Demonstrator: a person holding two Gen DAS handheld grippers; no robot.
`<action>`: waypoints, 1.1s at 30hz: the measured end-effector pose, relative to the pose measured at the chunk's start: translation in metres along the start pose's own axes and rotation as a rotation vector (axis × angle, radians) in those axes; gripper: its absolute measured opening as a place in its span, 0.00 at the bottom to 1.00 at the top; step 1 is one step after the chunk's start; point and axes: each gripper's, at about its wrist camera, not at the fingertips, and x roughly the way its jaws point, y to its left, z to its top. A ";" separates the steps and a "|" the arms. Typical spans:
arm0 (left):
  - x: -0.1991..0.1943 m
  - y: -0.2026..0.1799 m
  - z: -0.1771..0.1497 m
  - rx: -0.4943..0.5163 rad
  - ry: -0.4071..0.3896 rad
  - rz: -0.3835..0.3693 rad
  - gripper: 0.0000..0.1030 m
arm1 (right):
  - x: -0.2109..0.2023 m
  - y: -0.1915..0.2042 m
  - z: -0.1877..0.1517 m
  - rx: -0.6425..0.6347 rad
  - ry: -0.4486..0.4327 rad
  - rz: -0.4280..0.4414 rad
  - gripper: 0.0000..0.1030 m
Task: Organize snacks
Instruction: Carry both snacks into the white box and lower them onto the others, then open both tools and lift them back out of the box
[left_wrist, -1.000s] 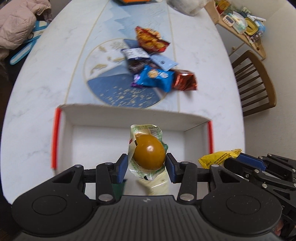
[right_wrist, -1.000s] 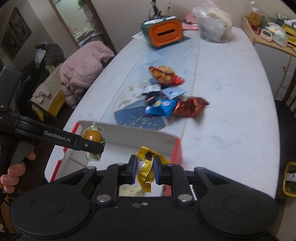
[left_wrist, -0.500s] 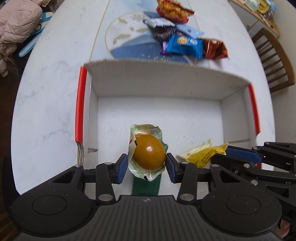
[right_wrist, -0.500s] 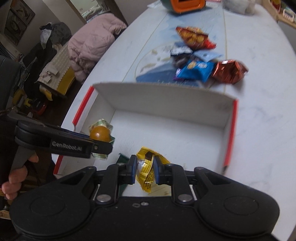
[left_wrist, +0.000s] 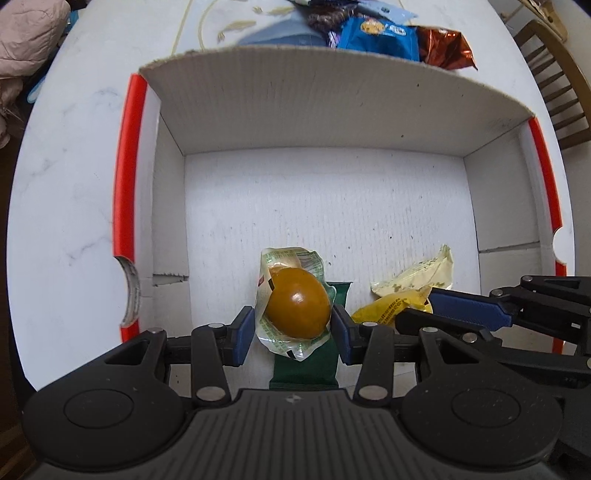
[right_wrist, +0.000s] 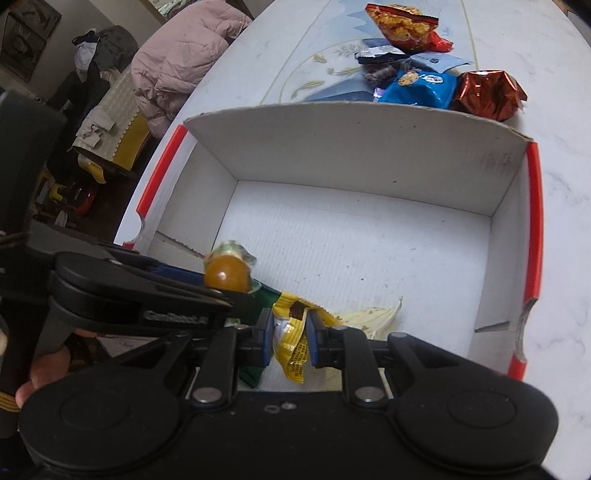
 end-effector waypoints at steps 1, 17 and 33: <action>0.001 0.000 -0.001 0.001 0.004 -0.001 0.43 | 0.001 -0.001 0.000 0.002 0.003 -0.004 0.17; 0.002 0.000 -0.008 0.033 -0.005 -0.034 0.49 | 0.000 -0.010 -0.009 0.066 0.016 -0.005 0.24; -0.051 0.009 -0.016 0.040 -0.128 -0.113 0.57 | -0.046 -0.006 -0.011 0.076 -0.094 0.004 0.33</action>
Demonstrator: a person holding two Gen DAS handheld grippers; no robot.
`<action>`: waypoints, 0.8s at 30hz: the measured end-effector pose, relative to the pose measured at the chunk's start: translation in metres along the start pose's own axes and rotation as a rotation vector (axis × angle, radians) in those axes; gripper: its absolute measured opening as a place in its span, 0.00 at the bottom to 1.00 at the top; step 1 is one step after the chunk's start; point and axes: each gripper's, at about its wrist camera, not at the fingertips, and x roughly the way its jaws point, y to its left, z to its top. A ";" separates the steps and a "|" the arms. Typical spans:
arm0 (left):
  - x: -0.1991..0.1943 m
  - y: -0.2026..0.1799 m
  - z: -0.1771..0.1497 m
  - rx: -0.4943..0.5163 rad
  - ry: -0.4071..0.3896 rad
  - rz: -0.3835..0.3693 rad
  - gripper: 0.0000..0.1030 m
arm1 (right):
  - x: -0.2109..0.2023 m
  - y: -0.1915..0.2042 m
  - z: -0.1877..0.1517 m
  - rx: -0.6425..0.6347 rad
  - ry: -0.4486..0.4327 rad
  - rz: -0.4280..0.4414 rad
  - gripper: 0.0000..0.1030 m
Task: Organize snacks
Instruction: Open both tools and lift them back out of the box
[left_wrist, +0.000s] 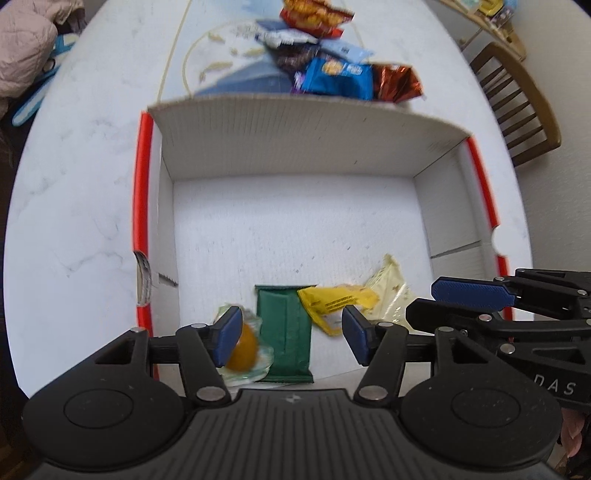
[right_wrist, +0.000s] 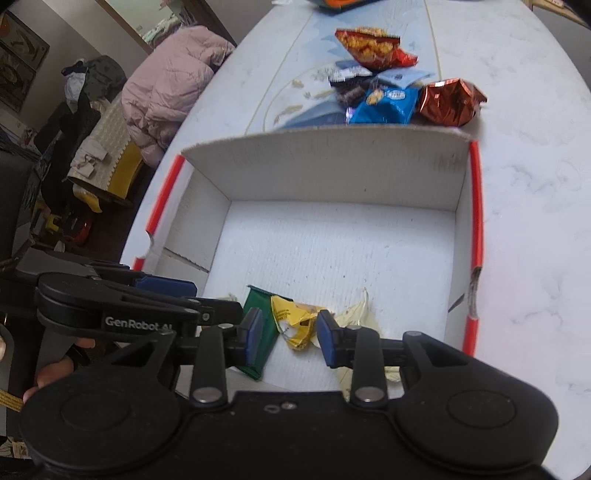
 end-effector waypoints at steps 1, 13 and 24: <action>-0.004 -0.001 -0.001 0.003 -0.014 -0.004 0.57 | -0.004 0.001 0.001 -0.002 -0.010 0.001 0.34; -0.074 -0.023 0.006 0.093 -0.259 -0.012 0.59 | -0.061 0.014 0.017 -0.046 -0.167 -0.008 0.58; -0.101 -0.036 0.032 0.126 -0.368 -0.025 0.68 | -0.096 0.013 0.045 -0.069 -0.276 -0.035 0.81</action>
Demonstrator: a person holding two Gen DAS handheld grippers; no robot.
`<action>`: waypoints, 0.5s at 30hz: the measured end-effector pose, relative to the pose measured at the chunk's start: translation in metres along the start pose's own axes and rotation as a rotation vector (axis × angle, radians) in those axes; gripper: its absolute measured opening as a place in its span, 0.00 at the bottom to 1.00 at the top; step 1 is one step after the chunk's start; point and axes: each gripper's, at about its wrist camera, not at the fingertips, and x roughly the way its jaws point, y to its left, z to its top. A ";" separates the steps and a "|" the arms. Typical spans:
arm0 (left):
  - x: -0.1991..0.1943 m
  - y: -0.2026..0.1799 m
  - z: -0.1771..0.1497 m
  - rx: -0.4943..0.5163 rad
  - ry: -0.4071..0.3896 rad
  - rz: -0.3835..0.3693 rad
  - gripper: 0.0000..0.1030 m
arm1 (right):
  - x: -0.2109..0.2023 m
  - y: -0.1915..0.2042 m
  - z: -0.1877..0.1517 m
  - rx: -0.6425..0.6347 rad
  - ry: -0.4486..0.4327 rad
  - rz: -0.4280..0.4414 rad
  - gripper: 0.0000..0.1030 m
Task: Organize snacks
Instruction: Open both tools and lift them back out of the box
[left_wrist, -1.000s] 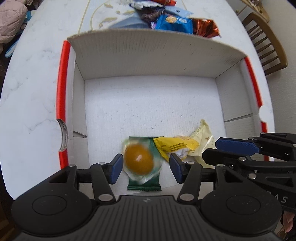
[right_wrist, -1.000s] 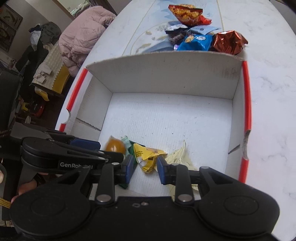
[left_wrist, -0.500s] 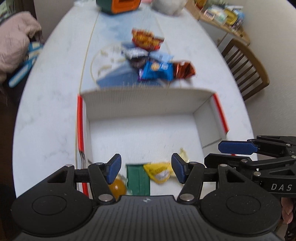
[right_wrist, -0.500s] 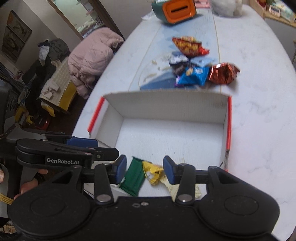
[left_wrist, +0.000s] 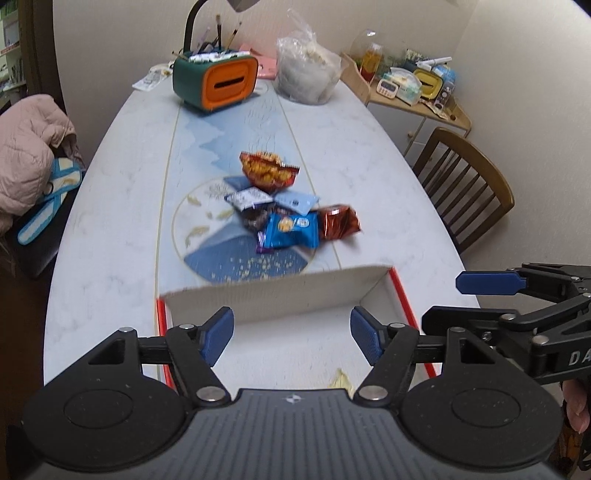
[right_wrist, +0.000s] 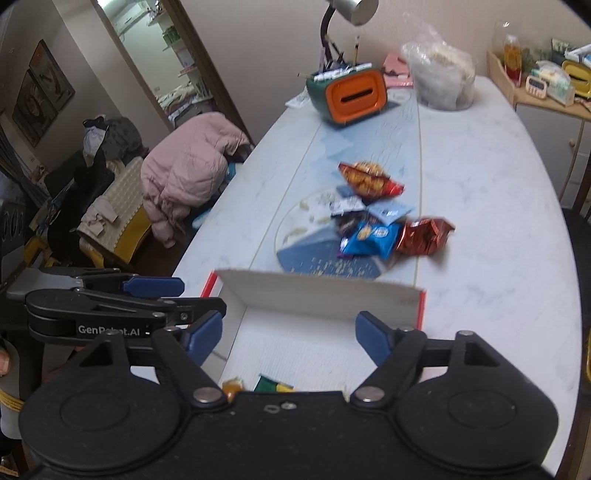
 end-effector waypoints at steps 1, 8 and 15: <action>0.002 0.000 0.004 -0.003 -0.003 -0.004 0.68 | -0.001 -0.003 0.004 0.003 -0.004 0.000 0.82; 0.029 0.003 0.034 -0.074 0.003 -0.029 0.73 | 0.008 -0.035 0.032 0.021 -0.026 -0.031 0.98; 0.063 0.013 0.076 -0.155 0.035 0.004 0.73 | 0.027 -0.077 0.066 0.045 -0.004 -0.064 0.98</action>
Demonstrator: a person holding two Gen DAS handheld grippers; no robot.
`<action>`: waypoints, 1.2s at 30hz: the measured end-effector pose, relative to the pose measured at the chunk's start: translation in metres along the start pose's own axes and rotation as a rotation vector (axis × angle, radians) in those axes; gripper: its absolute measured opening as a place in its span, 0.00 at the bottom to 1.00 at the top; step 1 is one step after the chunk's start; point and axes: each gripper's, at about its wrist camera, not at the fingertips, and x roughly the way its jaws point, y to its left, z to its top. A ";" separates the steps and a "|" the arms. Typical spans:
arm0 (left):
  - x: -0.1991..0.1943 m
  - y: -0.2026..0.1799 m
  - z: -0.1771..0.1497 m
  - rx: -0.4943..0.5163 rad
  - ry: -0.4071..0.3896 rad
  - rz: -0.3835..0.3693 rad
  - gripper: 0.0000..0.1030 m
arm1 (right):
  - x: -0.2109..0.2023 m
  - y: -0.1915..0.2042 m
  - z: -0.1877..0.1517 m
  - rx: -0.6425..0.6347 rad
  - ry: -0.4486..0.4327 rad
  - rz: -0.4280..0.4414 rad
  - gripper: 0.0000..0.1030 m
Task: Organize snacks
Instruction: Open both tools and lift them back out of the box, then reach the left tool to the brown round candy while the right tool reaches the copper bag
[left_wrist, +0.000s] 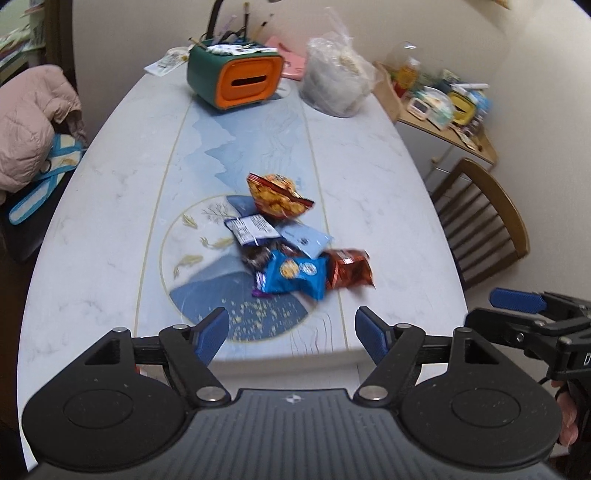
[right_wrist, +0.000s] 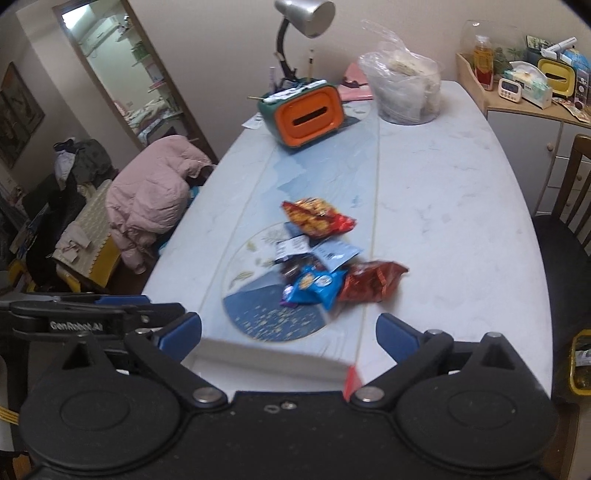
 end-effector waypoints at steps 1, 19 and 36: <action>0.004 0.000 0.007 -0.007 0.006 0.007 0.73 | 0.003 -0.004 0.004 -0.001 0.003 -0.006 0.98; 0.132 -0.001 0.079 -0.028 0.221 0.121 0.73 | 0.097 -0.068 0.053 -0.015 0.164 -0.036 0.95; 0.245 0.022 0.090 -0.176 0.457 0.119 0.73 | 0.185 -0.105 0.053 0.105 0.284 -0.005 0.89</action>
